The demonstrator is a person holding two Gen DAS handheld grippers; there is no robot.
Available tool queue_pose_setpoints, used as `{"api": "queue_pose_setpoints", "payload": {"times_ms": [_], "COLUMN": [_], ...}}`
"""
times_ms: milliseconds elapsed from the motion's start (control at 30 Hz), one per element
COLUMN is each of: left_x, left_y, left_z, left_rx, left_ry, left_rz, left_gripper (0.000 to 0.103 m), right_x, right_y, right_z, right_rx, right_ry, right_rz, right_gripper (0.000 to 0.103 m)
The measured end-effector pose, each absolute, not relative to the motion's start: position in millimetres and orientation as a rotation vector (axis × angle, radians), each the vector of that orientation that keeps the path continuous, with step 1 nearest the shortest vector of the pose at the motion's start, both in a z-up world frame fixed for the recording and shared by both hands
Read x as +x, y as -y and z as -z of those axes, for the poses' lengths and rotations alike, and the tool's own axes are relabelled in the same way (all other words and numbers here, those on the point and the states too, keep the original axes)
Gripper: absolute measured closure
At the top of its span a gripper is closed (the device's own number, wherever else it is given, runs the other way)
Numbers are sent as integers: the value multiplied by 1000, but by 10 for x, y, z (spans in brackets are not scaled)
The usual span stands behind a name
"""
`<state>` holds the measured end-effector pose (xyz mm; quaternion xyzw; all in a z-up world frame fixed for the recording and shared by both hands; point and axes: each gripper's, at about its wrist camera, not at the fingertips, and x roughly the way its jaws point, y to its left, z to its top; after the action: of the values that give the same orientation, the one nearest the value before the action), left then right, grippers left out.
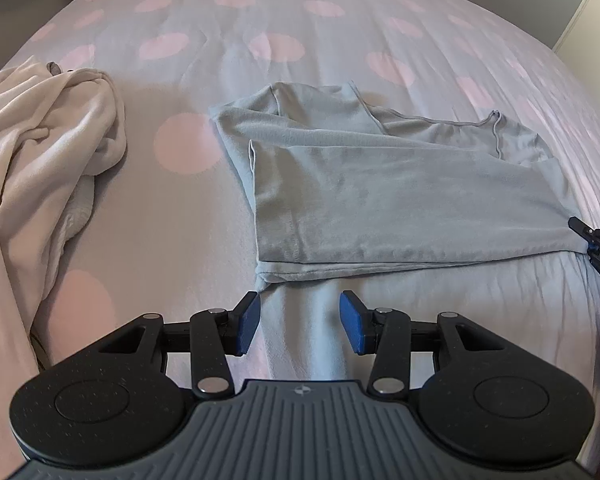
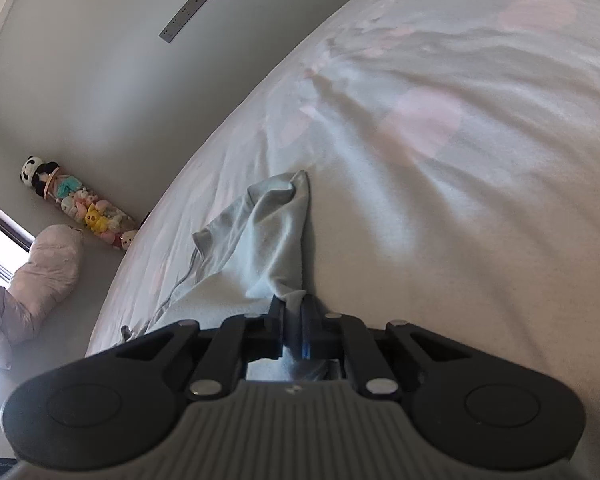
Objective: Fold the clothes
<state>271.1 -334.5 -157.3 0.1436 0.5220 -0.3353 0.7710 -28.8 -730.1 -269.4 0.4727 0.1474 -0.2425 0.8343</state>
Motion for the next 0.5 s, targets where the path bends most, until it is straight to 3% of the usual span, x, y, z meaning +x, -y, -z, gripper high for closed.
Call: {"api": "queue_pose_setpoints", "payload": {"times_ms": [267,400,500], "left_x": [2682,2735,2770], "left_y": [3103,3024,3023], "left_z": [1613,1661,1686], "left_rx": [269,246,228], "left_ry": [-1139,-1145,-1141], "left_rz": [701,679,673], "left_gripper": [61,61,61], "right_x": [-462,-561,-562], "right_y": [7392,7435,7462], "right_z": [2735,2700,2685], "right_rx": [1162,1195,1185], "right_ry": [-242,-196,-195], "right_rz": [512,531,519], "right_gripper": [95,80,77]}}
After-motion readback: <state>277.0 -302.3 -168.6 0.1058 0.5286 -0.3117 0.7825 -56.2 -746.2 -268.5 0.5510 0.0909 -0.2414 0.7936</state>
